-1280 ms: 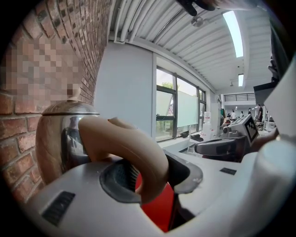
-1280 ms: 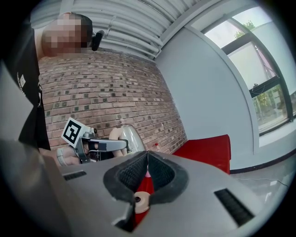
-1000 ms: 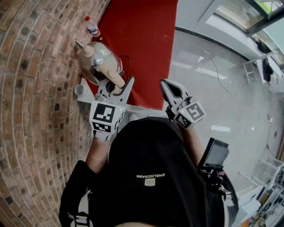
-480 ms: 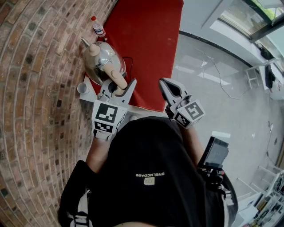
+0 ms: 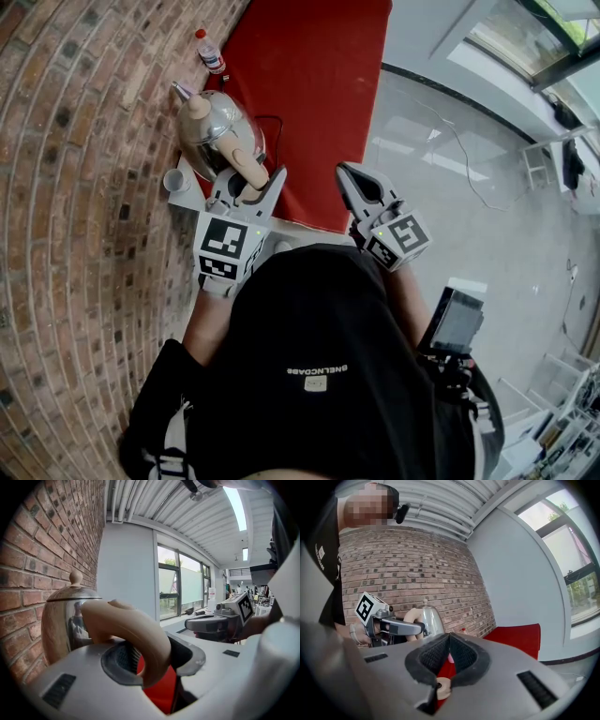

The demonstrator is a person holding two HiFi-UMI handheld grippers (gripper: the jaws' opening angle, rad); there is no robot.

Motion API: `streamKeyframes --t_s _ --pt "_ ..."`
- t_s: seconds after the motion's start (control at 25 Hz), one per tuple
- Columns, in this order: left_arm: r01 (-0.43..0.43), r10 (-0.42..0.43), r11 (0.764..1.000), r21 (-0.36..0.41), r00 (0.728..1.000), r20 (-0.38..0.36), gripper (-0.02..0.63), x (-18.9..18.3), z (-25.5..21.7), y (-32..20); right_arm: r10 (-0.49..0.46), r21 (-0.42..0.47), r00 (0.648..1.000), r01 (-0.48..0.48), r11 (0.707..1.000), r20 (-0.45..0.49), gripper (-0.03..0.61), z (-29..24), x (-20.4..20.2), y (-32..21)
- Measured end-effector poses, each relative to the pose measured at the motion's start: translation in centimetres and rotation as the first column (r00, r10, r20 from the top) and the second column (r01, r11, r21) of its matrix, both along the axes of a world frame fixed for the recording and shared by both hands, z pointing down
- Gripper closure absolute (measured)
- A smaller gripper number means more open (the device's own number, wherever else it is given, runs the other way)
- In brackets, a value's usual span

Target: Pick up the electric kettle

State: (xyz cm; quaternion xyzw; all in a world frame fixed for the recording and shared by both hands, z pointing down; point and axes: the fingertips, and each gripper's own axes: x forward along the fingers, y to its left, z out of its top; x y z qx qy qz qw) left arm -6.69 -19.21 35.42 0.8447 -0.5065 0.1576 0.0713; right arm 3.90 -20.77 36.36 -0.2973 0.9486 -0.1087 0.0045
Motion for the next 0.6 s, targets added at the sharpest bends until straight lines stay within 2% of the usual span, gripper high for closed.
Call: streamKeyframes --t_s 0.16,0.6 --pt "0.005 -0.005 1.0 -0.001 1.0 0.004 0.468 0.0 0.2 0.1 0.005 -0.022 1.0 -0.004 1.0 0.023 0.572 0.3 0.5 0.0" --pt "0.027 -0.027 1.0 -0.011 1.0 -0.005 0.468 -0.2 0.9 0.3 0.007 -0.052 1.0 -0.006 0.999 0.008 0.572 1.2 0.6 0.4"
